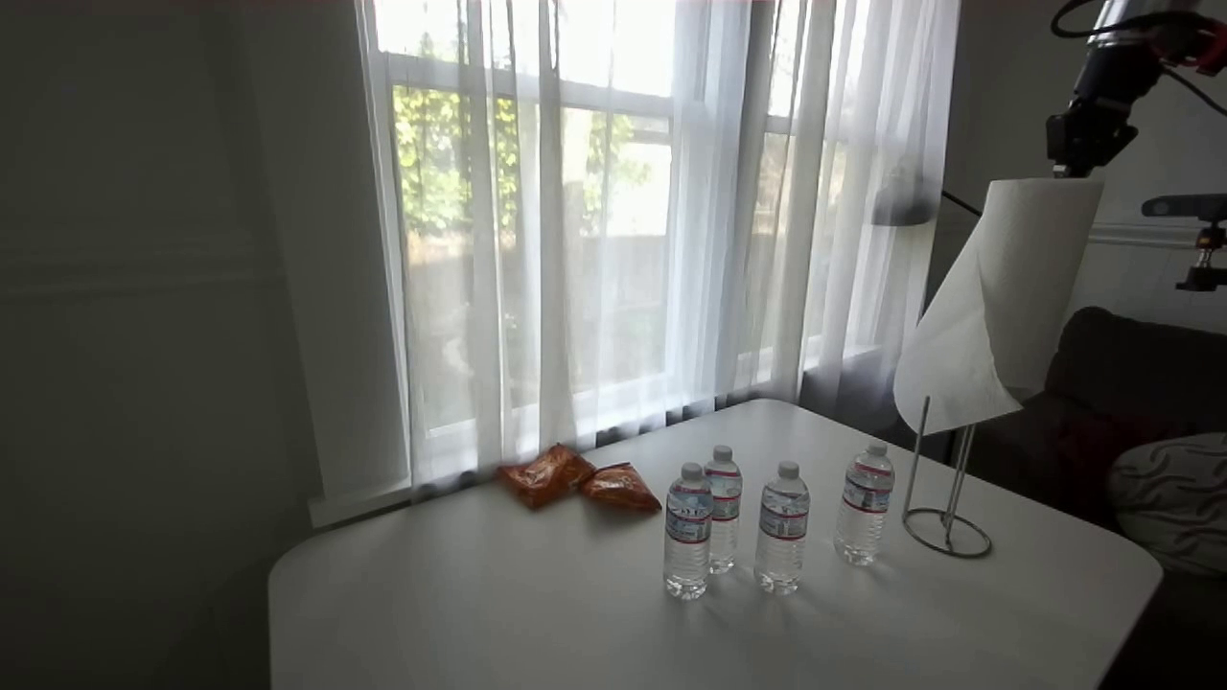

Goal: Put the paper towel roll on the silver stand.

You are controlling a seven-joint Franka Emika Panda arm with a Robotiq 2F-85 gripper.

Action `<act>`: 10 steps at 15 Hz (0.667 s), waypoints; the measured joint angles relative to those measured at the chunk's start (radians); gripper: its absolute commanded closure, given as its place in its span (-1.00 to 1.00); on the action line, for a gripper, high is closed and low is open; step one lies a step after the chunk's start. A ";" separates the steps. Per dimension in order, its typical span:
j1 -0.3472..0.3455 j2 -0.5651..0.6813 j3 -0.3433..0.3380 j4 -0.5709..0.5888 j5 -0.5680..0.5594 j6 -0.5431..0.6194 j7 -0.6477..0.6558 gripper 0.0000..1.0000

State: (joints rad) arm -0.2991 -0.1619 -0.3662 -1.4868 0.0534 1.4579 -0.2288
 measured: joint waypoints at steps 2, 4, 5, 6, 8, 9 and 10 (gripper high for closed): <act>0.000 -0.016 0.000 0.001 0.000 -0.001 -0.001 0.94; 0.001 -0.032 0.000 0.001 0.000 -0.002 -0.001 0.94; 0.001 -0.038 0.000 0.000 0.000 -0.002 -0.001 0.94; 0.002 -0.041 0.000 -0.002 0.000 -0.002 -0.001 0.94; 0.003 -0.041 0.000 -0.008 0.002 -0.002 0.000 0.94; 0.003 -0.041 0.000 -0.013 0.002 -0.002 0.000 0.94; 0.004 -0.041 0.000 -0.019 0.005 -0.002 0.000 0.94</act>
State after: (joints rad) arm -0.2948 -0.2029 -0.3660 -1.5055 0.0581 1.4559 -0.2292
